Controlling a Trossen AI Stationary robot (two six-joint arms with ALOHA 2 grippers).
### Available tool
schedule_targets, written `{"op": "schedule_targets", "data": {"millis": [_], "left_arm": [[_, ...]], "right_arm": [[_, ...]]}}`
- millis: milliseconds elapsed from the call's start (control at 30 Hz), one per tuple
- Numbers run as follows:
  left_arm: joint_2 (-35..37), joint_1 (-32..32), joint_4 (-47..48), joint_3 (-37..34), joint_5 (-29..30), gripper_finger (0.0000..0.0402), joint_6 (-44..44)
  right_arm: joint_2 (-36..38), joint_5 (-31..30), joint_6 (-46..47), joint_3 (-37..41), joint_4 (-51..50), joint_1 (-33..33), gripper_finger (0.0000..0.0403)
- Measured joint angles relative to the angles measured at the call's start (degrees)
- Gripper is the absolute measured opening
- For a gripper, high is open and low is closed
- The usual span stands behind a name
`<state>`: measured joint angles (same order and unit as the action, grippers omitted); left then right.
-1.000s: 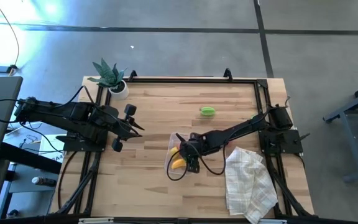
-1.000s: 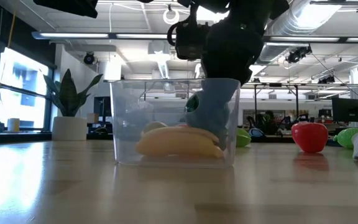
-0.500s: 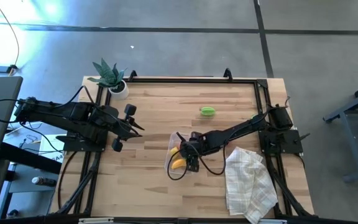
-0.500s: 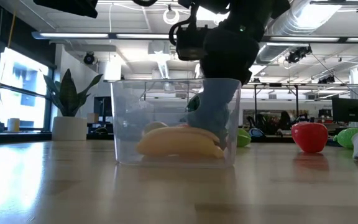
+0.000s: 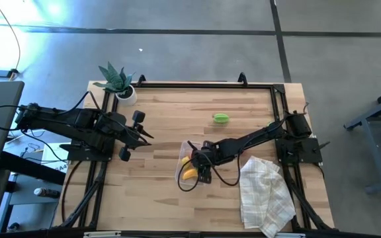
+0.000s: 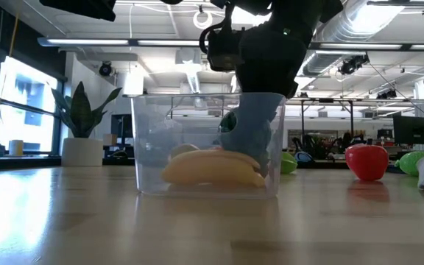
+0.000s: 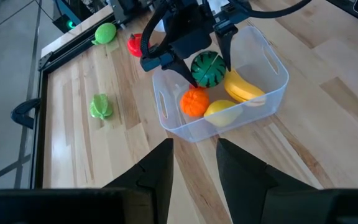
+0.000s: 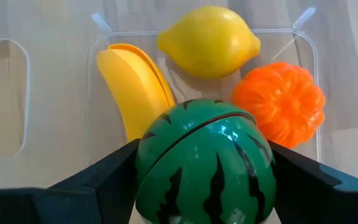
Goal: Pick and placing Produce into tupperware
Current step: Put the watermelon into the transparent bin, then put the apple into the transparent bin
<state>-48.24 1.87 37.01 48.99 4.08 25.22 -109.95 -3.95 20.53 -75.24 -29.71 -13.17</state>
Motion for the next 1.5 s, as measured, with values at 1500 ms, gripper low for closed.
{"op": "schedule_targets", "data": {"millis": [1500], "left_arm": [[0.0, 0.0, 0.0, 0.0, 0.0, 0.0111, 0.0]], "right_arm": [[20.8, -1.3, 25.9, -0.1, -12.8, 0.0, 0.0339]]}}
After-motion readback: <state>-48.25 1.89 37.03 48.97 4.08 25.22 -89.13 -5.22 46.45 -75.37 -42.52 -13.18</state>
